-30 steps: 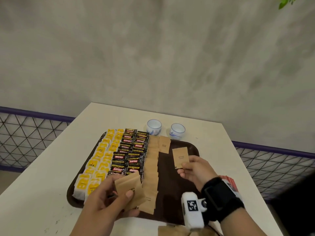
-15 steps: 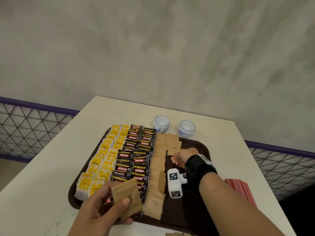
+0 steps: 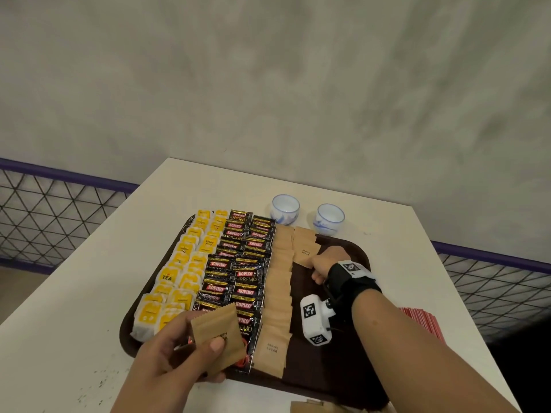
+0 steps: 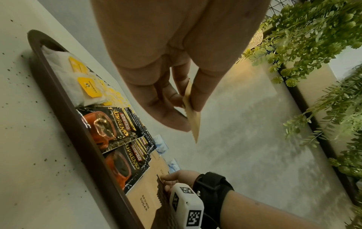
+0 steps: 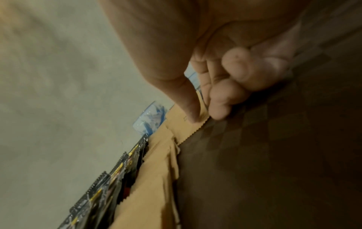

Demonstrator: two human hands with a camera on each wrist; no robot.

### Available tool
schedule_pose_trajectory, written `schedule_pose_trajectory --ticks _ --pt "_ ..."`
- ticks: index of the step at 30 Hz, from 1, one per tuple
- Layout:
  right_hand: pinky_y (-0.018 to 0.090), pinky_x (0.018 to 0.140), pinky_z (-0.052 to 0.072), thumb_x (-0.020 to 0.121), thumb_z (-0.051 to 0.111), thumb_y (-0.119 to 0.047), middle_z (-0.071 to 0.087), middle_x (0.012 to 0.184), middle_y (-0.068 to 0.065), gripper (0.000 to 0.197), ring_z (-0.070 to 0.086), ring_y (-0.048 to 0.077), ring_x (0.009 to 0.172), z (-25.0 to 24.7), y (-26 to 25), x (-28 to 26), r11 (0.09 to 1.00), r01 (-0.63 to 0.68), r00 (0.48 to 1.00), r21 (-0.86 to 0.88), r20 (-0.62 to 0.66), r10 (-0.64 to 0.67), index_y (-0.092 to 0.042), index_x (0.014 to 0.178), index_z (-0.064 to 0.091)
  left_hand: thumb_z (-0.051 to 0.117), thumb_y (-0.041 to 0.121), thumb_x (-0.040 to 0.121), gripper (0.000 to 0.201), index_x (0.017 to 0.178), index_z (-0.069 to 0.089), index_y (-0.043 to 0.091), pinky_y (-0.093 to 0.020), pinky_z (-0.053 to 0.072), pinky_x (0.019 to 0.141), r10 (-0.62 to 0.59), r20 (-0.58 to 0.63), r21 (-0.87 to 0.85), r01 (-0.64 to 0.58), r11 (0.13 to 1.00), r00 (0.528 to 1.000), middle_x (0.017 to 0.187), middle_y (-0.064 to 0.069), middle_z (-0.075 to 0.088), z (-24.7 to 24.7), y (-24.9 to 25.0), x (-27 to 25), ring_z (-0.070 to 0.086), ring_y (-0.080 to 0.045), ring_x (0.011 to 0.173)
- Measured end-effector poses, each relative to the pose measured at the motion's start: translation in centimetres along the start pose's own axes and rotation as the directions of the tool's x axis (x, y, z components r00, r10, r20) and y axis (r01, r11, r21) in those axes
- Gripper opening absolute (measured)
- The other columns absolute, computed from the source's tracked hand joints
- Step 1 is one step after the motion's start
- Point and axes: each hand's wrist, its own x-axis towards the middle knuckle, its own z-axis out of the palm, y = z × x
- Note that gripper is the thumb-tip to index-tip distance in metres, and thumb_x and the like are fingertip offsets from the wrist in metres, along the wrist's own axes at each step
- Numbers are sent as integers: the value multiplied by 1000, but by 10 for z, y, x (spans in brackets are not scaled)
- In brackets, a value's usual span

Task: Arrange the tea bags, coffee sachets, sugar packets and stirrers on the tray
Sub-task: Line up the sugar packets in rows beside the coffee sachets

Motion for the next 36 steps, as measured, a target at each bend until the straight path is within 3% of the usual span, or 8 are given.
schedule_pose_trajectory --ticks 2,5,12,18,23,27,31,36 --pt "29 62 54 84 68 -20 74 73 10 15 70 22 66 -1 0 0 999 32 999 -23 -15 -32 -5 89 65 88 58 11 76 78 73 24 -39 58 55 -8 8 20 8 1000 1000 87 -9 72 0 0 0 71 -30 81" --pt "37 73 60 83 67 -11 74 82 16 13 71 28 73 1 2 3 995 89 994 -42 -55 -92 -11 75 56 86 60 5 81 77 73 25 -38 58 54 -7 28 30 6 1000 1000 85 -6 71 2 1 0 71 -24 80" --pt "39 75 57 84 59 -3 72 88 19 26 70 34 84 4 1 5 981 185 975 -49 -119 -190 -14 62 50 85 62 8 81 80 73 25 -38 58 55 14 44 65 -17 998 999 85 -7 72 0 1 -3 71 -27 81" --pt "37 70 58 83 66 -9 71 77 17 29 61 25 61 4 5 6 984 173 978 -36 -116 -176 -14 60 49 92 49 14 69 77 72 27 -42 59 56 1 55 87 -6 996 998 87 -3 70 1 0 -1 71 -20 80" --pt "33 62 55 84 64 -18 69 85 9 11 63 20 67 -3 4 -21 954 295 954 48 -78 -291 -20 80 54 86 55 32 63 83 71 21 -38 60 57 21 25 126 -24 992 999 88 -5 70 8 2 3 70 -22 83" --pt "22 49 46 91 64 -19 67 76 2 9 58 12 56 -9 2 -89 812 420 791 407 274 -547 -14 97 62 78 7 66 25 88 68 14 -32 58 56 62 -15 162 -58 985 998 84 -11 70 17 4 12 70 -25 79" --pt "28 55 51 86 69 -20 70 83 5 17 61 22 65 -9 17 -130 712 443 544 545 468 -697 -16 102 67 75 -4 68 27 91 67 8 -28 57 54 90 32 177 -94 980 995 82 -15 68 27 6 14 69 -24 69" --pt "24 51 48 83 71 -13 67 82 15 15 56 22 57 -7 29 -126 685 486 571 542 397 -719 -10 97 68 80 -5 61 34 89 69 12 -38 59 56 56 50 140 -63 988 997 79 -13 67 34 3 12 63 -22 64"
